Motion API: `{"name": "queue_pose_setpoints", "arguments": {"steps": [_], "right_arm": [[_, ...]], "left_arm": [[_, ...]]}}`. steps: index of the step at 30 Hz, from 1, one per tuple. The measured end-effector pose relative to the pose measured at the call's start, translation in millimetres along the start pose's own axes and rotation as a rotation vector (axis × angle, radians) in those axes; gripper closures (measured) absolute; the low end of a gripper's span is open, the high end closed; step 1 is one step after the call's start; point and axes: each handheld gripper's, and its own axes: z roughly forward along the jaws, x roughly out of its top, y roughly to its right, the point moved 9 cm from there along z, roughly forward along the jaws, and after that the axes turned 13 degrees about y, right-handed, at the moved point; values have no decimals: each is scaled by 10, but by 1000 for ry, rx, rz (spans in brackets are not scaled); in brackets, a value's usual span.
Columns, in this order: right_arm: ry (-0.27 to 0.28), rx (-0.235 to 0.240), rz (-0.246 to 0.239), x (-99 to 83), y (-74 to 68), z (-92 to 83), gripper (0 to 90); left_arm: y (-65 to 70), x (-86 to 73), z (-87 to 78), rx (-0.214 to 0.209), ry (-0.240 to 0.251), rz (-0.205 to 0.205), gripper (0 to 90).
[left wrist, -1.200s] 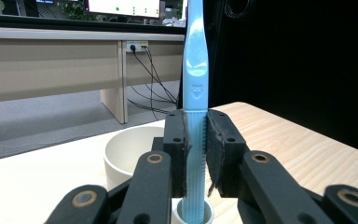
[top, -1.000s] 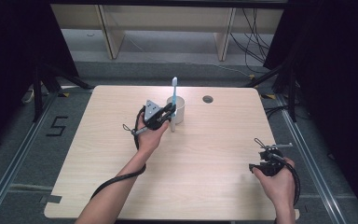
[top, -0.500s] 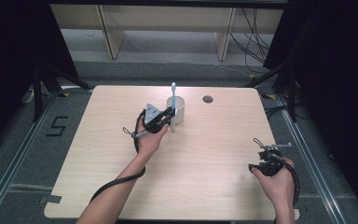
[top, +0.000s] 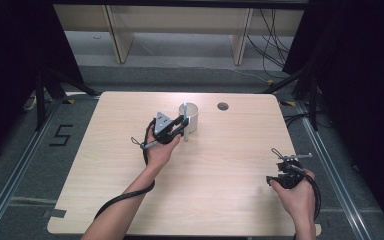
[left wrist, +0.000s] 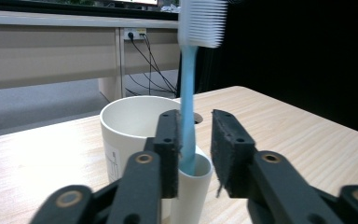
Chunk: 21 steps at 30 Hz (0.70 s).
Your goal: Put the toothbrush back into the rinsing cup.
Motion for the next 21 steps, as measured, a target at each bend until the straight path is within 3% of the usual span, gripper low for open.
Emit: {"name": "queue_pose_setpoints", "arguments": {"steps": [13, 18, 21], "right_arm": [[-5, -7, 6, -2, -4, -3, 538], [-5, 3, -3, -7, -8, 9, 538], [-14, -3, 18, -8, -28, -8, 538]], "left_arm": [[-36, 8, -91, 8, -33, 3, 455], [-47, 11, -149, 4, -54, 0, 402], [-56, 4, -191, -3, -75, 11, 381]]}}
